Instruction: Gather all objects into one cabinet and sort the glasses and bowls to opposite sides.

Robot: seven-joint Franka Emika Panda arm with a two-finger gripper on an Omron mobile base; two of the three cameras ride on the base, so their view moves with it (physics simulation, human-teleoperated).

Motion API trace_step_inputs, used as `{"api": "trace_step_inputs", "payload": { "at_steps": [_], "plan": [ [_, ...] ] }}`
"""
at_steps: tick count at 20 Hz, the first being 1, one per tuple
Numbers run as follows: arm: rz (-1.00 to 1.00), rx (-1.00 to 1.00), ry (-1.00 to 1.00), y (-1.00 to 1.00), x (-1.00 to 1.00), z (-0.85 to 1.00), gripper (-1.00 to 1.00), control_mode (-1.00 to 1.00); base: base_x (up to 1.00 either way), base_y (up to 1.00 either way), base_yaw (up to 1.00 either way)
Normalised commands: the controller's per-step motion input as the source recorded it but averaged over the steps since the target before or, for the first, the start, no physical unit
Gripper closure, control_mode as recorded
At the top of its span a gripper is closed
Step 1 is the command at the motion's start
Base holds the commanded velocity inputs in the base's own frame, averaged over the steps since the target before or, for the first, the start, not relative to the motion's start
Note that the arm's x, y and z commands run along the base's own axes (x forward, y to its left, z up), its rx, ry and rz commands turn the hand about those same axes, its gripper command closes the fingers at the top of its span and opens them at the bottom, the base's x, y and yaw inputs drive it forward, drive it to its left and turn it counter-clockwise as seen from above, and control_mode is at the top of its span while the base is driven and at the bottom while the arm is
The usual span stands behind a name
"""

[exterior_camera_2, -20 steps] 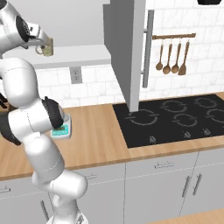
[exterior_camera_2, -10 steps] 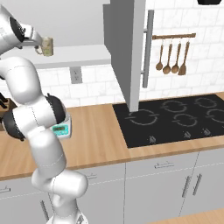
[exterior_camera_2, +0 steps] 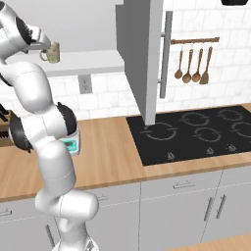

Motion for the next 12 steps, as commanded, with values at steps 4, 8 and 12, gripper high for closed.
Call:
{"api": "trace_step_inputs", "payload": {
  "at_steps": [4, 8, 12],
  "plan": [
    [0.00, -0.03, 0.00, 0.00, 0.06, -0.09, -1.00, -1.00, 0.00, 0.00, 0.00],
    [0.00, -0.09, 0.00, -0.08, 0.13, -0.28, -1.00, -1.00, 0.00, 0.00, 0.00],
    [0.00, 0.00, -0.02, 0.00, 0.01, 0.00, -1.00, -1.00, 0.00, 0.00, 0.00]
  ]
}}
